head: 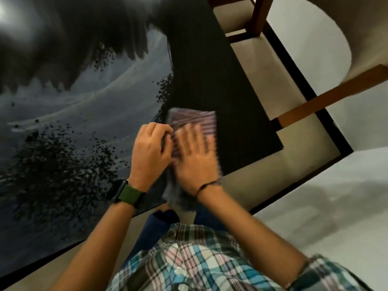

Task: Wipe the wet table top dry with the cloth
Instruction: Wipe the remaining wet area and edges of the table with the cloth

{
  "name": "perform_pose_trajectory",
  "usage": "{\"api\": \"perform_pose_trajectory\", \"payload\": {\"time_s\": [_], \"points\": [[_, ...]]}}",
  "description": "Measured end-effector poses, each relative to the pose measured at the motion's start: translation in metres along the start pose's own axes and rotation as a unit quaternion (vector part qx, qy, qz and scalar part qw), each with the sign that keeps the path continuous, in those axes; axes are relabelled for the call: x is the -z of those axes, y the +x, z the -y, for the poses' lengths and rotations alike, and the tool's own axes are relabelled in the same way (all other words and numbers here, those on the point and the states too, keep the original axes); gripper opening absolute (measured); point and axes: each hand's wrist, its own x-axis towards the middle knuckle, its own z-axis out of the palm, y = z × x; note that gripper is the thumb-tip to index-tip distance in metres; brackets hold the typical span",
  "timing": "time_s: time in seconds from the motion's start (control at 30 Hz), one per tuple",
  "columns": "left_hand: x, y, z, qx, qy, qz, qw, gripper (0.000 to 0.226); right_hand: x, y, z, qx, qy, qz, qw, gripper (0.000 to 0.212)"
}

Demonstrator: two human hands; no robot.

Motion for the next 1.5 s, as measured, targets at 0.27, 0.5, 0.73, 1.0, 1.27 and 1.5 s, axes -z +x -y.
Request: {"api": "perform_pose_trajectory", "payload": {"time_s": [0.27, 0.5, 0.73, 1.0, 1.27, 1.5], "points": [[0.025, -0.025, 0.030, 0.084, 0.260, 0.116, 0.955, 0.049, 0.011, 0.010, -0.105, -0.041, 0.006, 0.006, 0.999, 0.060], [0.025, -0.029, 0.037, 0.110, 0.276, 0.177, 0.938, 0.063, 0.022, 0.086, -0.108, -0.113, 0.011, 0.005, 0.994, 0.066], [0.031, -0.026, 0.033, 0.103, 0.217, 0.178, 0.954, 0.063, 0.016, 0.017, -0.039, 0.200, -0.023, 0.026, 0.979, 0.066], [0.032, -0.020, 0.038, 0.117, 0.198, 0.168, 0.958, 0.062, 0.034, 0.185, -0.063, 0.122, -0.010, 0.017, 0.992, 0.062], [0.024, -0.020, 0.037, 0.160, 0.168, 0.176, 0.957, 0.063, 0.047, 0.254, -0.008, 0.088, 0.010, 0.042, 0.995, 0.064], [0.022, -0.014, 0.030, 0.173, 0.171, 0.190, 0.951, 0.062, 0.020, 0.072, -0.052, 0.213, -0.017, 0.017, 0.977, 0.070]]}}
